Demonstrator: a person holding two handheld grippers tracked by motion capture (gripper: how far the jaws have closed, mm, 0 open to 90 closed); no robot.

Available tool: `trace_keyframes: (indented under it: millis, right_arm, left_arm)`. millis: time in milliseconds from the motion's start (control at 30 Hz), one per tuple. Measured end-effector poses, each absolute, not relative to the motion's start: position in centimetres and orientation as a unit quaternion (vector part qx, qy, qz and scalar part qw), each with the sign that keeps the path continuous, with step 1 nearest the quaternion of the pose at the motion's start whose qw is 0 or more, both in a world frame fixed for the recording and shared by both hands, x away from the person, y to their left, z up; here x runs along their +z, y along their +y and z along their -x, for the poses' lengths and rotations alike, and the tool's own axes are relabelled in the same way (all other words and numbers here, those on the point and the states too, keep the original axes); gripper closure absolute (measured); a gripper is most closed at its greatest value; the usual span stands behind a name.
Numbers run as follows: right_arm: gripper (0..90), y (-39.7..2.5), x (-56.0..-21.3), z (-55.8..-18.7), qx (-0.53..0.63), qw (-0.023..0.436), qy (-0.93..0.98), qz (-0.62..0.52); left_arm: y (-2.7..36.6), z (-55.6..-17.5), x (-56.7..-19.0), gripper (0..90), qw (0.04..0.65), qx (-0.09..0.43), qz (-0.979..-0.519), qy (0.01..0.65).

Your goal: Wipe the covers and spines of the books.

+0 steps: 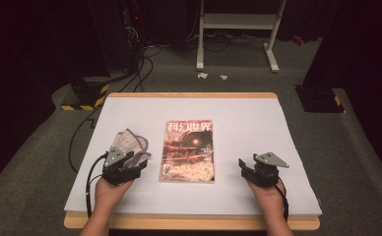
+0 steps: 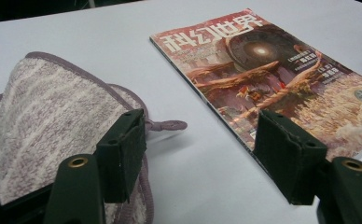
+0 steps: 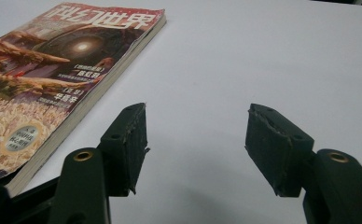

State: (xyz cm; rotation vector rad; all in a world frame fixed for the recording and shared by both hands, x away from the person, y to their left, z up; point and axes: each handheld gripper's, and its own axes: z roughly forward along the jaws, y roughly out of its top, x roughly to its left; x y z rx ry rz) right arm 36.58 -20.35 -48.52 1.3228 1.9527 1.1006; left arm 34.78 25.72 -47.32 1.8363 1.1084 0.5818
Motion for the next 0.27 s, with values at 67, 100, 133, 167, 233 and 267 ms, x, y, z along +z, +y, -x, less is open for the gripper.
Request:
trace_keyframes:
  millis: [67,100,133,167,233,267]
  right_arm:
    - [39.0,-20.22,-48.59,-36.59,0.405,0.266,0.726,-0.488]
    - [39.1,-20.18,-48.6,-36.6,0.405,0.266,0.726,-0.489]
    - [39.1,-20.14,-48.61,-36.61,0.405,0.266,0.726,-0.488]
    - [39.1,-20.1,-48.62,-36.62,0.405,0.267,0.726,-0.488]
    - [39.1,-19.99,-48.68,-36.64,0.403,0.266,0.728,-0.487]
    - [39.1,-19.99,-48.68,-36.64,0.403,0.266,0.728,-0.487]
  left_arm:
    - [25.74,-34.79,-47.34,34.1,0.442,0.235,-0.741,0.447]
    - [25.76,-34.77,-47.33,34.1,0.442,0.235,-0.741,0.447]
    - [25.79,-34.75,-47.31,34.1,0.443,0.235,-0.741,0.447]
    - [25.79,-34.72,-47.28,34.0,0.445,0.233,-0.74,0.448]
    - [25.7,-34.68,-47.25,34.1,0.448,0.231,-0.74,0.446]
    - [25.7,-34.68,-47.25,34.1,0.448,0.231,-0.74,0.446]
